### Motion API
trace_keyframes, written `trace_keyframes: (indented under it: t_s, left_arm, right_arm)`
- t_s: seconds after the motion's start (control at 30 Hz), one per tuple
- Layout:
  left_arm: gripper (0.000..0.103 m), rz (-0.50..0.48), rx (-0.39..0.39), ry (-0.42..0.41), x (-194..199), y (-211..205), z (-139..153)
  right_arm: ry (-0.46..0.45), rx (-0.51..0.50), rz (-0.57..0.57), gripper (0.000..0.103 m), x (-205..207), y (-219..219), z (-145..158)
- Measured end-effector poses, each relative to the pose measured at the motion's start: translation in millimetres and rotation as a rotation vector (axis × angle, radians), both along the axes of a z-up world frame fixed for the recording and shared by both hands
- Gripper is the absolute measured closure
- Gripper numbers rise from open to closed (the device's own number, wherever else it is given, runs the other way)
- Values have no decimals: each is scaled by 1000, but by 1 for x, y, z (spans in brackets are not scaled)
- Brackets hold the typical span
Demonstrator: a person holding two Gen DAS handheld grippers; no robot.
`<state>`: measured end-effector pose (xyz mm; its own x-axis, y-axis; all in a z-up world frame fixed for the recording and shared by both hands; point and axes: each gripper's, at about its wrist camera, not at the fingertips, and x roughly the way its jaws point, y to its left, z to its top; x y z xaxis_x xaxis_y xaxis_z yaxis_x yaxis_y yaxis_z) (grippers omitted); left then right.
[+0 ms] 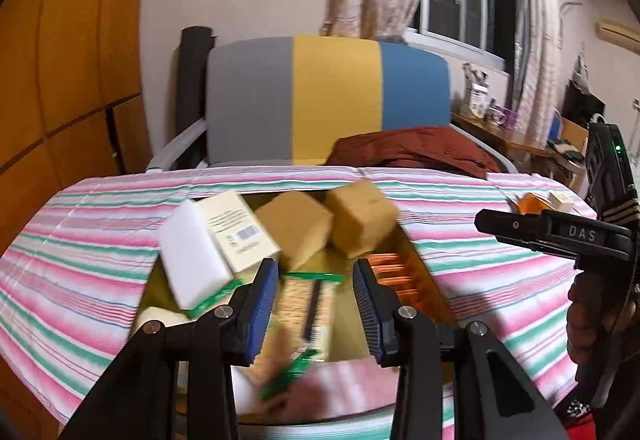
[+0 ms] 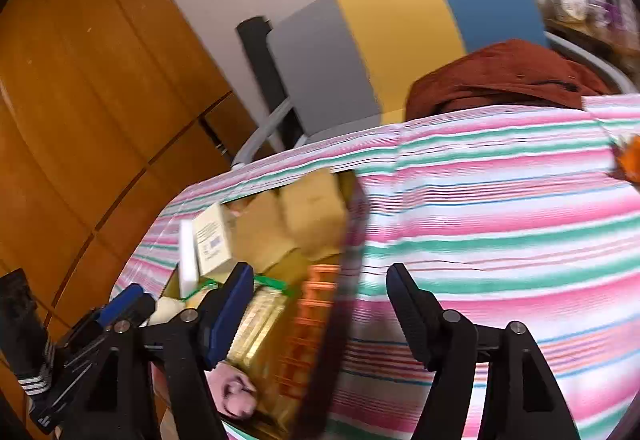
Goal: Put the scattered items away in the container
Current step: 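Move both tools away from the tray toward the snack bag and cream box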
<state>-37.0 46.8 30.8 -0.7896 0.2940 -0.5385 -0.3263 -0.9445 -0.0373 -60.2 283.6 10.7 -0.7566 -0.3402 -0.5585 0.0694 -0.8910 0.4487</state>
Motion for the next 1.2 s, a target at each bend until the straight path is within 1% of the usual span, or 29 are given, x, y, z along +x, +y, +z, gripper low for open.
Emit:
trace_keyframes:
  t_s: [0.13,0.37,0.47,0.57,0.7,0.83,0.93,0.97,1.07,1.2]
  left_arm:
    - [64,-56,-10,-1,8,22,2]
    - [63,-216,-26,-6,26,75,-1]
    - [63,-295,-36,-15,33,102,-8]
    - [63,-366,-53,-29,40,129,-18]
    - [63,-448,-77,-54,44,161,-34]
    - [63,-516,-111,-61,49,192,-50]
    - [63,-548,-128,-60,48,208,-60]
    - [63,-552,-134,-65,47,213,-64]
    - [63,-557,-137,-81,41,222,-73]
    - [63,-557,-139,-108,35,228,-84]
  right_arm:
    - [1,7,-60,31,18,31,-2]
    - [-35,33,-192,29,45,95,-13]
    - [-60,38,-251,28,57,123,-20]
    - [-90,72,-304,28,67,150,-24]
    - [-122,97,-354,28,76,188,-22]
    - [-158,86,-420,27,80,234,-13]
    - [-190,64,-497,21,81,272,-7]
    - [-200,54,-530,18,81,285,-6]
    - [-230,16,-629,16,77,320,-5]
    - [-251,-75,-755,14,65,362,-12]
